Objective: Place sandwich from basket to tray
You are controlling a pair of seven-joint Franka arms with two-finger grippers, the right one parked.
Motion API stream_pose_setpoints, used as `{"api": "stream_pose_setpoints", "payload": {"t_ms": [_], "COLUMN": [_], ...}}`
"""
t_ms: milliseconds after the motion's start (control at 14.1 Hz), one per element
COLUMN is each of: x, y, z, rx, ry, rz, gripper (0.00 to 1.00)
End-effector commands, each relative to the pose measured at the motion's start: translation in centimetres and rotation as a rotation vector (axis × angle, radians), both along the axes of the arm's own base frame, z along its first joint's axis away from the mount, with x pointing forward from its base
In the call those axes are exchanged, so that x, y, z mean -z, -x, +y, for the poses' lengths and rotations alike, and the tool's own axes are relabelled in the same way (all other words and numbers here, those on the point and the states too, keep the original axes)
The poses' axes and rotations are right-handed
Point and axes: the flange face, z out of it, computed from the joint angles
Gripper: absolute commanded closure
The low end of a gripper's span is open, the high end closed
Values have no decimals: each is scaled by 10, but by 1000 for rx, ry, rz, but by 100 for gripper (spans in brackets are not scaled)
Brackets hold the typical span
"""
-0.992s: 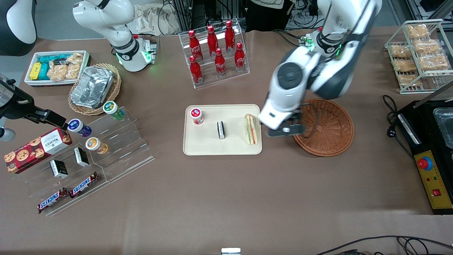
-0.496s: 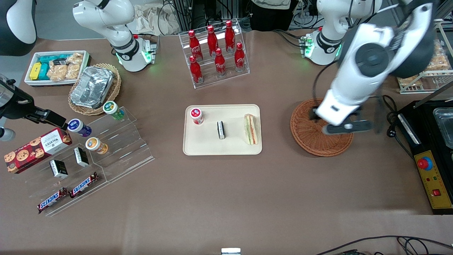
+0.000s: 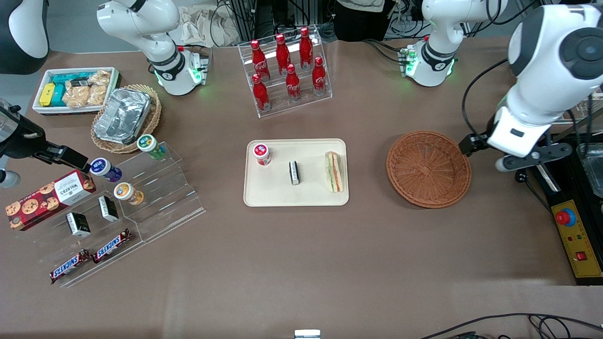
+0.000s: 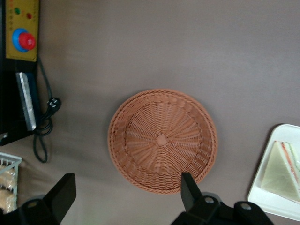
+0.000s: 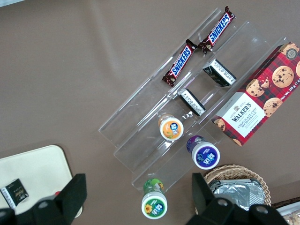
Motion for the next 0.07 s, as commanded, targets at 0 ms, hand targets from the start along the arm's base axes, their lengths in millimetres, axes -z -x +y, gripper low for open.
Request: {"api": "stream_pose_setpoints", "payload": {"t_ms": [0], "x": [-29], "y": [4], "z": [18], "rx": [62], "ry": [19], "rz": [10], "gripper": [1]}}
